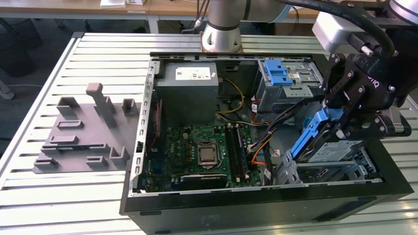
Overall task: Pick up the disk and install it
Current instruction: 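Insert the disk into the insertion slot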
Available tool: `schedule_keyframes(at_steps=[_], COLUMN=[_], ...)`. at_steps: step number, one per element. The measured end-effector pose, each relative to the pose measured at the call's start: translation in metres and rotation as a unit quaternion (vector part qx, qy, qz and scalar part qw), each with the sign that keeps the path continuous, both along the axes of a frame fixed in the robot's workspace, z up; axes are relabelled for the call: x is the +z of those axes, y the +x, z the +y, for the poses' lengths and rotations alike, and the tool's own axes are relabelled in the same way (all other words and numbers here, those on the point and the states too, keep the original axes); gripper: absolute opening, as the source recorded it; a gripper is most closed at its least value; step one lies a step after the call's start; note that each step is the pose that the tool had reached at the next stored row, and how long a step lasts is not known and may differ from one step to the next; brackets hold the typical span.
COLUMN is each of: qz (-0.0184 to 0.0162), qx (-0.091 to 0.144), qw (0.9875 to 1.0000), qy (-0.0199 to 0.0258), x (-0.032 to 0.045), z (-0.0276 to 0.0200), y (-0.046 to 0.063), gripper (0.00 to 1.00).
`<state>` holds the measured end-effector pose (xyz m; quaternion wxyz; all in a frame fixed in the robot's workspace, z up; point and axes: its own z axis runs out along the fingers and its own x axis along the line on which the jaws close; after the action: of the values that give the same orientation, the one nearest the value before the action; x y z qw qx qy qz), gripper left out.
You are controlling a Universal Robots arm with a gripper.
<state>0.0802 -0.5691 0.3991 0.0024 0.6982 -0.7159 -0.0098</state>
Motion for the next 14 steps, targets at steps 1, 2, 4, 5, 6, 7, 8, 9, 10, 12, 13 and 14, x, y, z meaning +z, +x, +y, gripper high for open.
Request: schedule_keyframes(at_steps=[1, 2, 4, 5, 6, 7, 8, 9, 10, 12, 13, 14], qz=[0.0000, 0.0000, 0.0000, 0.0000, 0.0000, 0.0000, 0.0000, 0.0000, 0.0000, 0.0000, 0.0000, 0.0000], qx=[0.000, 0.000, 0.000, 0.000, 0.000, 0.000, 0.000, 0.000, 0.000, 0.000, 0.000, 0.000], qw=[1.0000, 1.0000, 1.0000, 1.0000, 1.0000, 1.0000, 1.0000, 1.0000, 1.0000, 1.0000, 1.0000, 1.0000], qy=[0.0000, 0.0000, 0.0000, 0.0000, 0.0000, 0.0000, 0.0000, 0.0000, 0.0000, 0.0000, 0.0000, 0.0000], x=[-0.0007, -0.0014, -0.0029, -0.0036, -0.0044, -0.0051, -0.0058, -0.0065, -0.0073, -0.0087, -0.0093, -0.0101], z=[0.0000, 0.0000, 0.0000, 0.0000, 0.0000, 0.0000, 0.0000, 0.0000, 0.0000, 0.0000, 0.0000, 0.0000], y=[0.0000, 0.0000, 0.0000, 0.0000, 0.0000, 0.0000, 0.0000, 0.0000, 0.0000, 0.0000, 0.0000, 0.0000], gripper=[0.37, 0.37, 0.37, 0.37, 0.37, 0.37, 0.37, 0.37, 0.37, 0.37, 0.37, 0.37])
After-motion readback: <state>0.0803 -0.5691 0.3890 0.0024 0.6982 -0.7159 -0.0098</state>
